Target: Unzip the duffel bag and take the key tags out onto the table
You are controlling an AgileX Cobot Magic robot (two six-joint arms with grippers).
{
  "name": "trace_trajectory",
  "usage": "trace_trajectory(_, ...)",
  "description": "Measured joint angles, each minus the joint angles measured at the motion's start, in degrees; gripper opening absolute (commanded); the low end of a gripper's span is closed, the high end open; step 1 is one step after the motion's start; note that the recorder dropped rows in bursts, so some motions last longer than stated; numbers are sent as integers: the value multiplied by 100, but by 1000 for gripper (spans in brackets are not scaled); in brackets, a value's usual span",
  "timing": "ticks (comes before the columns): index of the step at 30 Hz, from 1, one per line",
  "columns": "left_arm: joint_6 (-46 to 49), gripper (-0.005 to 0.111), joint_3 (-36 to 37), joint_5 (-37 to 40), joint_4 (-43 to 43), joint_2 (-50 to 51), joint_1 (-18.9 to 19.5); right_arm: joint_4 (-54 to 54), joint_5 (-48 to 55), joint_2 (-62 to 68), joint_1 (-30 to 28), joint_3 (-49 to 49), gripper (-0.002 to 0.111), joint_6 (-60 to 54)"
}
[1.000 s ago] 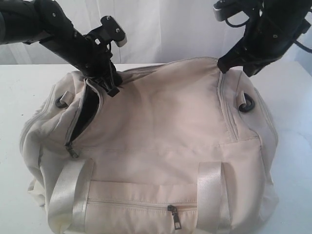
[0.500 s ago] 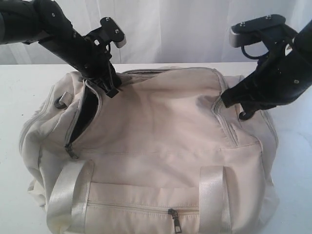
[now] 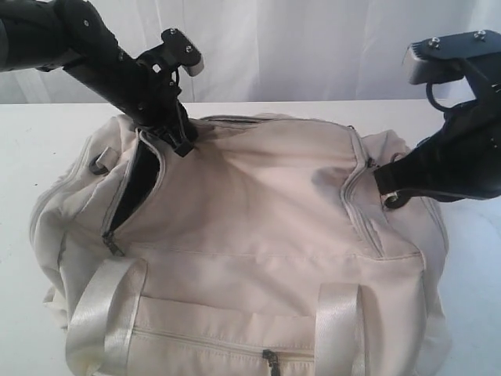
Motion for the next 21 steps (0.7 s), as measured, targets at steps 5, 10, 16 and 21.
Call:
trace_trajectory(5, 3, 43, -254, 480, 74, 0, 0, -70, -286, -48, 0, 9, 0, 0)
trace_trajectory(10, -16, 74, -826, 1514, 169, -10, 4, -108, -406, 103, 0, 9, 0, 0)
trace_trajectory(16, -91, 57, -1729, 2307, -115, -21, -170, -108, -453, 272, 0, 9, 0, 0)
trace_trajectory(21, 528, 43, -2461, 2603, -282, 72, -610, -108, -466, 284, 0, 9, 0, 0)
